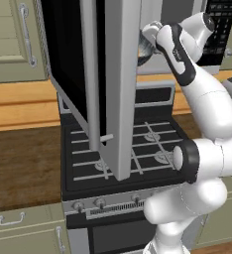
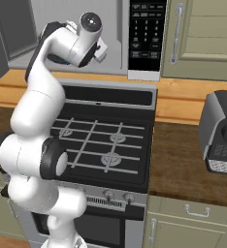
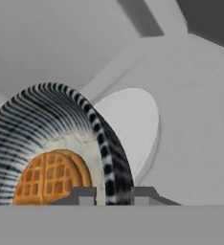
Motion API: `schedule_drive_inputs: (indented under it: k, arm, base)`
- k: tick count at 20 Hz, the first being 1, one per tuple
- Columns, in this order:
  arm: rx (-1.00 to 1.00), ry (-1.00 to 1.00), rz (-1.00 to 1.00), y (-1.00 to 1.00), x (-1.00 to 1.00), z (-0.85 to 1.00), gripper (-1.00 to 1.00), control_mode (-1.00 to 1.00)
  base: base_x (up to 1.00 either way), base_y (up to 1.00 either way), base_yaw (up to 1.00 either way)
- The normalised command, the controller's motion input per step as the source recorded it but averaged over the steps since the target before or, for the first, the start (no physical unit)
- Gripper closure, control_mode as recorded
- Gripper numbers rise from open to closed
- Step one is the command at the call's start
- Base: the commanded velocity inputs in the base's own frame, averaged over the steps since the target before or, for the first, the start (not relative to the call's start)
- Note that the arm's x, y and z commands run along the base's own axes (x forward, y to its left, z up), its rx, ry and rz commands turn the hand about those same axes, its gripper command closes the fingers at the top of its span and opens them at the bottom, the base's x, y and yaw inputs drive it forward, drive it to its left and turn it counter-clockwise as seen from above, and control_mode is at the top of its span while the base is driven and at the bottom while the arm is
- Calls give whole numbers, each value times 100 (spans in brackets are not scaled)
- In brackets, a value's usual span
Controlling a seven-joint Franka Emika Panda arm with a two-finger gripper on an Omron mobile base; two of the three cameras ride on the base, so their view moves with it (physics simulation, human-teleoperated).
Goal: Open the microwave, place the bowl with waffle inside the microwave, then close the microwave door and turn it on.
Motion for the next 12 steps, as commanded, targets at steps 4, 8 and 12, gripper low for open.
schedule_drive_inputs:
  k: [4,8,12]
  arm:
    - [0,9,0,9,71,0,100,-100]
    - [0,10,-1,14,65,0,100,-100]
    - [0,5,-3,7,55,4,100,-100]
  base:
    - [0,0,0]
    - [0,0,0]
    - [0,0,0]
